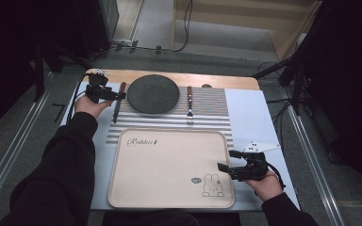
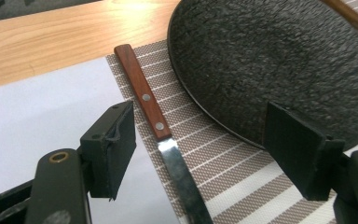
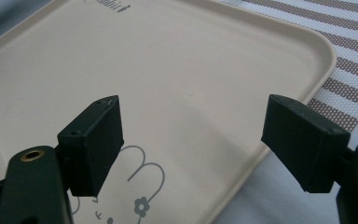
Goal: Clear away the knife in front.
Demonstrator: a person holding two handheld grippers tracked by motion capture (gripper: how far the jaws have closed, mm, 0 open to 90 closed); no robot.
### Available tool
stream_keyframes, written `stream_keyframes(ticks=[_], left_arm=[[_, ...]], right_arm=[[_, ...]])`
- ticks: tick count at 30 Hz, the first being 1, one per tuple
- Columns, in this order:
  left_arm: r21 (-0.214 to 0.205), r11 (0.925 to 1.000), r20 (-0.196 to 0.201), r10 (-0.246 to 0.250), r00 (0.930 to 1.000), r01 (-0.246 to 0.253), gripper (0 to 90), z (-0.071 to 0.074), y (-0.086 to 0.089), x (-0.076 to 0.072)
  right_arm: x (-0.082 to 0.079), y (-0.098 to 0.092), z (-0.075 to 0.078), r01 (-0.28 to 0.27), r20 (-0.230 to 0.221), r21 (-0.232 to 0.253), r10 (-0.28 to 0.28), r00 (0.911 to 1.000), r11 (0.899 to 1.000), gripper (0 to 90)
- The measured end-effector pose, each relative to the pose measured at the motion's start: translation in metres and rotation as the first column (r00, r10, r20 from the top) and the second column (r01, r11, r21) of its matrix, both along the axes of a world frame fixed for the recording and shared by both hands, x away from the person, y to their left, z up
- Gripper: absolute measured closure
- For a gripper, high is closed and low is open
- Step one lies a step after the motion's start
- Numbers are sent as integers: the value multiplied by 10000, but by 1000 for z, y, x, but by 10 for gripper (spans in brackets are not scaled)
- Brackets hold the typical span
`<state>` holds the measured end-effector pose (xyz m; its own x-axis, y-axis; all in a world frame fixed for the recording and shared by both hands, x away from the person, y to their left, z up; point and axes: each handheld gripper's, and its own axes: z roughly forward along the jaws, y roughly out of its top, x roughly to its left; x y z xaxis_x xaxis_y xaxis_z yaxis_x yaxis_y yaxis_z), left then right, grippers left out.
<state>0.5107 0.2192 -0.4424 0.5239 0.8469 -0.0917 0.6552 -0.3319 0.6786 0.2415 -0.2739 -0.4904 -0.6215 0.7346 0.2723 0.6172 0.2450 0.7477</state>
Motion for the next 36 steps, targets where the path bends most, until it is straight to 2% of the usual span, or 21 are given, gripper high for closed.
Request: stream_keyframes(ticks=[4, 9, 11, 15, 24, 27, 32, 36], left_arm=[[295, 9996, -77, -40, 10000, 42, 261, -2, 0, 8], [409, 9991, -207, -64, 9998, 72, 266, -1, 2, 17], [378, 9993, -202, -21, 9998, 28, 273, -2, 2, 19], [-112, 9997, -322, 221, 9992, -224, 296, -7, 5, 23], [7, 9988, -430, 482, 9979, -482, 299, -16, 4, 26], [-140, 9978, -489, 639, 9968, -646, 300, -19, 5, 27], [-102, 9962, -633, 857, 9943, -865, 314, -26, 6, 27], [90, 9956, -611, 934, 9938, -930, 374, -32, 4, 26]], right_arm=[[0, -1, 0, 68, -26, 20, -68, 10000, 10000, 183], [0, -1, -1, 52, -37, 10, -52, 10000, 10000, 183], [1, -1, -1, 68, -40, -6, -68, 10000, 10000, 183], [0, -1, -1, 102, -52, -27, -102, 9999, 9999, 183], [0, -1, -1, 100, -38, -37, -100, 9999, 9999, 183], [0, -2, -1, 84, -31, -44, -85, 10000, 10000, 183], [0, -2, -1, 104, -49, -23, -104, 9999, 9999, 183], [0, -1, -1, 100, -58, -43, -100, 9999, 9999, 183]])
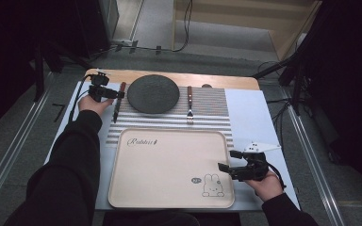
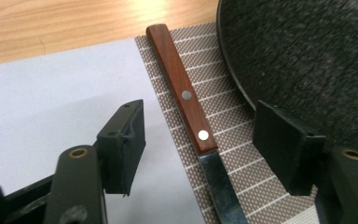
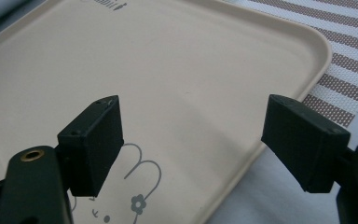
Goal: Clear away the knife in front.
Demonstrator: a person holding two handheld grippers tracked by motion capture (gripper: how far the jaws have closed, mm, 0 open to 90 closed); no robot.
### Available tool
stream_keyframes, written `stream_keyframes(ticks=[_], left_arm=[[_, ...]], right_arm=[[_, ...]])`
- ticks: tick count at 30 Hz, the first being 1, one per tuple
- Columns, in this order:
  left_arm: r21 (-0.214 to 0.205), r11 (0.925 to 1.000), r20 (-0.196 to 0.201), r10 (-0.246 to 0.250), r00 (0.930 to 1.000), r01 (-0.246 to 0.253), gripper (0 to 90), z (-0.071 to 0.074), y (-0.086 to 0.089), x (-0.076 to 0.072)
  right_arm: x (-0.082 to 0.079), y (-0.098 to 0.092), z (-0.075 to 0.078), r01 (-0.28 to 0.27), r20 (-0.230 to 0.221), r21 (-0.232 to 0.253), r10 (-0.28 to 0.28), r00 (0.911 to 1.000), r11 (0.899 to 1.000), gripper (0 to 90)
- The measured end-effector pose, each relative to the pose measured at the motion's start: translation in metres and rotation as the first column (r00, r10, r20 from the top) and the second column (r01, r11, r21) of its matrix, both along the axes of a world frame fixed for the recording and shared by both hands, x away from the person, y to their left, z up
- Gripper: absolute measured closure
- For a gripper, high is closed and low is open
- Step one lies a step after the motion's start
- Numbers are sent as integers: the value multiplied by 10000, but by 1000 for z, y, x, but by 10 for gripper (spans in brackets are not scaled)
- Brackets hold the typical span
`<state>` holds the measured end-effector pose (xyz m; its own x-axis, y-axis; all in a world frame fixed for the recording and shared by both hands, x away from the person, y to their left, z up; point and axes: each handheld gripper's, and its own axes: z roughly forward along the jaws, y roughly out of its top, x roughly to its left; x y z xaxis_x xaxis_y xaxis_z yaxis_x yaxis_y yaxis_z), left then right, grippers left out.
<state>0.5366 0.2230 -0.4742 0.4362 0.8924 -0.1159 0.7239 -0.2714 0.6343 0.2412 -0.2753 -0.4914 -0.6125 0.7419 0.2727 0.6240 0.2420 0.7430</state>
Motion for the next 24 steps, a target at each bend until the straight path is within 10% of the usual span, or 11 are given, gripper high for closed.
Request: stream_keyframes(ticks=[14, 24], left_arm=[[735, 9973, -78, 34, 10000, -28, 655, -12, -10, -3], [839, 9889, 249, 1213, 9923, -1230, 735, -15, -19, -11]], right_arm=[[0, 0, 0, 30, -11, -64, -31, 10000, 10000, 183], [1, 2, 0, -29, 26, -239, 30, 10000, 9997, 183]])
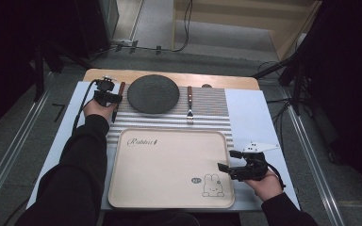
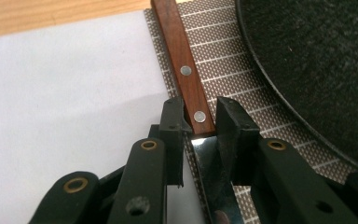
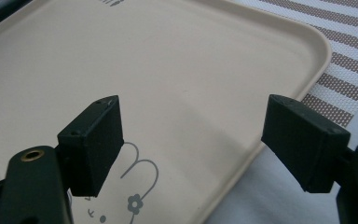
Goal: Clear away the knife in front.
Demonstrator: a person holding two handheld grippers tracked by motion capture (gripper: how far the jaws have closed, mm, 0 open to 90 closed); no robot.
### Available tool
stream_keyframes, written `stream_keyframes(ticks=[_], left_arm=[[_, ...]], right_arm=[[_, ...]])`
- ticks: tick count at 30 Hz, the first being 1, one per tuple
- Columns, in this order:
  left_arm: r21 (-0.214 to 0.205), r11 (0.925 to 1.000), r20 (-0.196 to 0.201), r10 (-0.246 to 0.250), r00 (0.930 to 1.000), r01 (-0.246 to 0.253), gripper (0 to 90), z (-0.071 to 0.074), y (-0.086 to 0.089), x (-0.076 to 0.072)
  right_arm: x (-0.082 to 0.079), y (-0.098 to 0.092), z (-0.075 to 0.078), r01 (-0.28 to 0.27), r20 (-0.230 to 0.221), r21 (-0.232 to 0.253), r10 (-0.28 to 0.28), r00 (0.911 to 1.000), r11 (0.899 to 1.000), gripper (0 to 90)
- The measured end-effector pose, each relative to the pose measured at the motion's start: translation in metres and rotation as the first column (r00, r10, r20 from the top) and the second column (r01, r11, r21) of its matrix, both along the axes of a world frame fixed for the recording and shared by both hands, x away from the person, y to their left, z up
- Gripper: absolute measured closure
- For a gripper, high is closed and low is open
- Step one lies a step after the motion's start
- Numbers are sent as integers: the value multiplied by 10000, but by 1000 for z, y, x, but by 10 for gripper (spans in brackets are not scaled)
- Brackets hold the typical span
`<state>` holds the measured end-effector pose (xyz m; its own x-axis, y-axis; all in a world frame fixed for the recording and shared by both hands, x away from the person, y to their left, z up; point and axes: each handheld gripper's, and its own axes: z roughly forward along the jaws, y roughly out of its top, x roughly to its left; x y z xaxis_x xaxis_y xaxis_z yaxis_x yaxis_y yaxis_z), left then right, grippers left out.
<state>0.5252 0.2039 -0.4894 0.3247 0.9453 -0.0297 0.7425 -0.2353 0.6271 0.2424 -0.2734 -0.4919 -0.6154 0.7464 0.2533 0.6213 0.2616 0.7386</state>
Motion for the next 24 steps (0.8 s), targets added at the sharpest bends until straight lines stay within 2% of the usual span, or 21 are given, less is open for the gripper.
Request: stream_keyframes(ticks=[3, 5, 10, 13, 18, 24], left_arm=[[-191, 9991, -17, 374, 9993, -374, 747, 0, 0, -1], [-172, 9973, -18, 711, 9975, -711, 756, 0, -3, -2], [-40, 9928, -108, 1200, 9927, -1201, 773, 1, -8, -1], [-96, 9926, -167, 1211, 9925, -1213, 774, 2, -7, -1], [-639, 9895, -381, 1278, 9911, -1300, 774, 3, 0, 1], [-1292, 9853, -339, 1080, 9936, -1115, 775, 22, 7, 2]], right_arm=[[1, 1, 0, -28, 25, -28, 28, 10000, 10000, 183], [1, 2, 0, -48, 15, -97, 48, 10000, 9999, 183], [1, 3, -1, -95, 51, -263, 96, 9999, 9996, 183], [1, 3, 0, -113, 79, -218, 115, 9999, 9997, 183], [0, 1, 0, -99, 93, -170, 101, 9999, 9998, 183], [0, 0, 1, -61, 111, -126, 62, 9999, 9999, 183]])
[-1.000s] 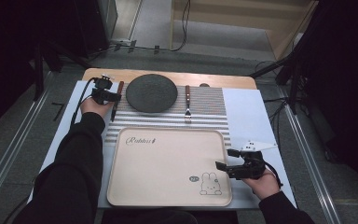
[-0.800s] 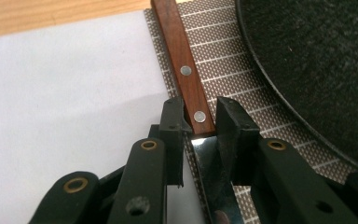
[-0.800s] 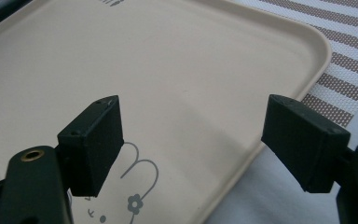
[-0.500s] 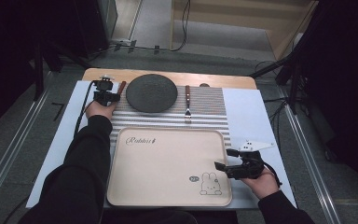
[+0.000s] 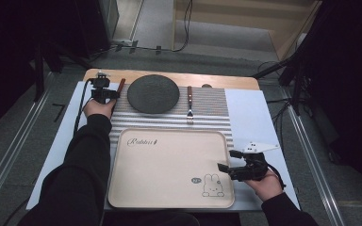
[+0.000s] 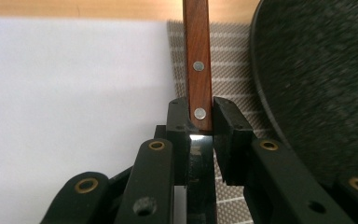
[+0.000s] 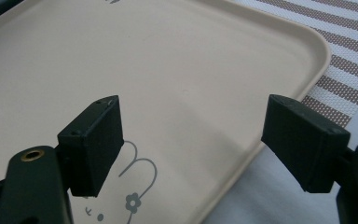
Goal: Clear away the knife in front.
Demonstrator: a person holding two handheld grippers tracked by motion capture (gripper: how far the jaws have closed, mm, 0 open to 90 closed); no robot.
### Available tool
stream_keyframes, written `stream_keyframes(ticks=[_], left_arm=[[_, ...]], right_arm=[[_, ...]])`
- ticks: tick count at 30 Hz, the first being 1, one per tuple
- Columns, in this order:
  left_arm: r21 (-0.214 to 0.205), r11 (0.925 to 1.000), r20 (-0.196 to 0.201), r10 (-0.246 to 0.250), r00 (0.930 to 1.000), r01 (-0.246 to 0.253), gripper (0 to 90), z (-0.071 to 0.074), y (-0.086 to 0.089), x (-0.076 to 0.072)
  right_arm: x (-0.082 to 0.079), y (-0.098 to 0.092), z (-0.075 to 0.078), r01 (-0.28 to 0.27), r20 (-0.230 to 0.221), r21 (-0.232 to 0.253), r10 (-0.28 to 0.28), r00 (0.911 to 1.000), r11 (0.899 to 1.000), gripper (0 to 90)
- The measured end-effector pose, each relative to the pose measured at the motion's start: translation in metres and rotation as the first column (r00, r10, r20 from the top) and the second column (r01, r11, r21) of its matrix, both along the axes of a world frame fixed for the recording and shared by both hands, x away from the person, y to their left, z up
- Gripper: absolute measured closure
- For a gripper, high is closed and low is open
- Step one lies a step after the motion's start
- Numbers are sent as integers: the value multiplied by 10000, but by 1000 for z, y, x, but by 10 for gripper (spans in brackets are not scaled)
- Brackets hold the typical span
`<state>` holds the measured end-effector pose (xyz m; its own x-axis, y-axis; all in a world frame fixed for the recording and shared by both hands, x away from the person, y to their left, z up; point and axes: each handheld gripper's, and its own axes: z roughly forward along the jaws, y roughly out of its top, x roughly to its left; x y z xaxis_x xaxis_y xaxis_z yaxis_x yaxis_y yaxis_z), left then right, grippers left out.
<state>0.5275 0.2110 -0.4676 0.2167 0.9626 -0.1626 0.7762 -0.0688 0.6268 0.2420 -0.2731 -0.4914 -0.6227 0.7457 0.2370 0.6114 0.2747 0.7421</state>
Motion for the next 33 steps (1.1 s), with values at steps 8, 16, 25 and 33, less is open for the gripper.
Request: stream_keyframes(ticks=[8, 16, 25, 33], left_arm=[[-638, 9948, 268, -772, 9967, 788, 774, 29, 2, -8], [-652, 9741, 460, -2138, 9758, 2165, 774, 44, -8, -22], [-924, 9401, 311, -3268, 9446, 3283, 774, 53, -22, -37], [-1149, 9069, 178, -4061, 9137, 4053, 774, 51, -28, -53]], right_arm=[[0, 0, 0, 58, 11, 55, -58, 10000, 10000, 184], [0, 0, 1, 55, 25, 60, -56, 10000, 10000, 183], [0, 0, 1, 78, 0, 51, -78, 10000, 10000, 183], [0, -1, 1, 148, 6, 73, -148, 9999, 9999, 183]])
